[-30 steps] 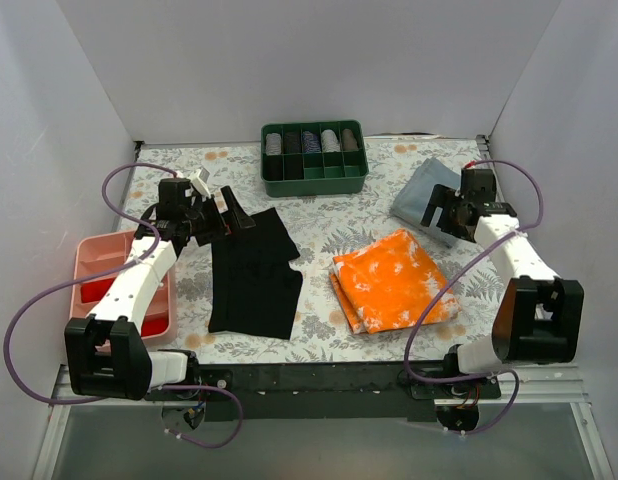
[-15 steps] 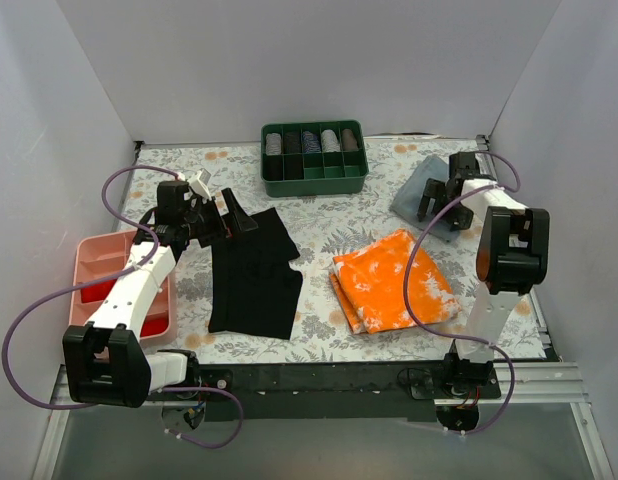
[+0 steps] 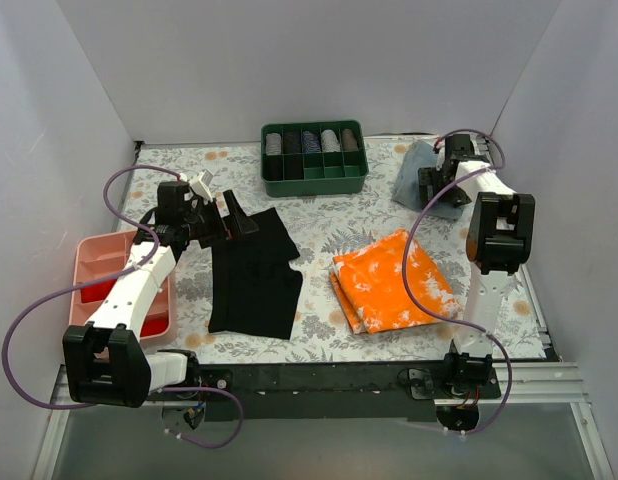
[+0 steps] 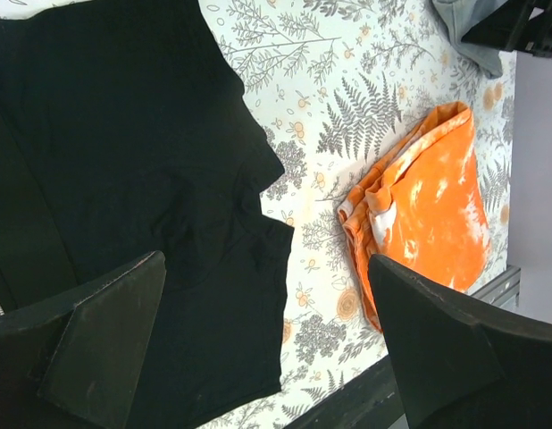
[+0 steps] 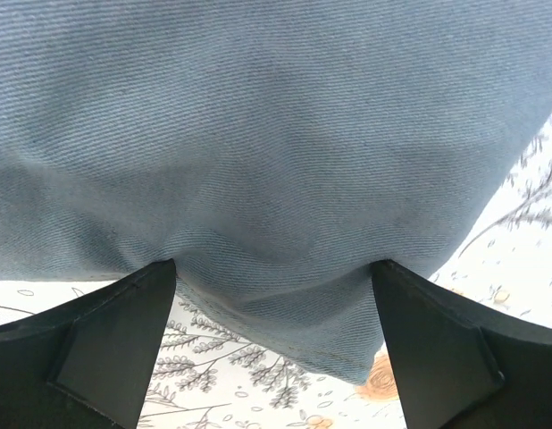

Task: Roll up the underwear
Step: Move the storage box to the center of the board.

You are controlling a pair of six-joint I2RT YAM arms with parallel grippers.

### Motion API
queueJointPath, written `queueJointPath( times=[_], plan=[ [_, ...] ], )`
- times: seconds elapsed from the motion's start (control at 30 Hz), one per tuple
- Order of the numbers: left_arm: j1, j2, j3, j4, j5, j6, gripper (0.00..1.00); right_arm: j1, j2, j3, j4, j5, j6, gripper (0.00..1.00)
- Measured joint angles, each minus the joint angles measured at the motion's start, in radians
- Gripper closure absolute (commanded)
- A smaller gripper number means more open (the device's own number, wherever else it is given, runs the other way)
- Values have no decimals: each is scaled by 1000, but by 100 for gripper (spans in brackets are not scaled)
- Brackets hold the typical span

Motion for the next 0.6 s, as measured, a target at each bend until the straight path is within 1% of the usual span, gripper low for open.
queueJointPath(
  times=[0.17,0.37,0.5,0.57,0.6],
  plan=[
    [0,0,0,-13,3,19,2,5,45,77,-18,-11,-114,2],
    [0,-8,-2,-27,3,40,2,16,117,209,-47,35,-206,2],
    [0,-31,-16,-28,3,50,2,26,116,208,-9,96,-217,1],
    [0,-31,-17,-28,3,51,2,37,97,175,25,127,-214,1],
    [0,-31,-17,-28,3,51,2,42,71,131,54,148,-210,1]
  ],
)
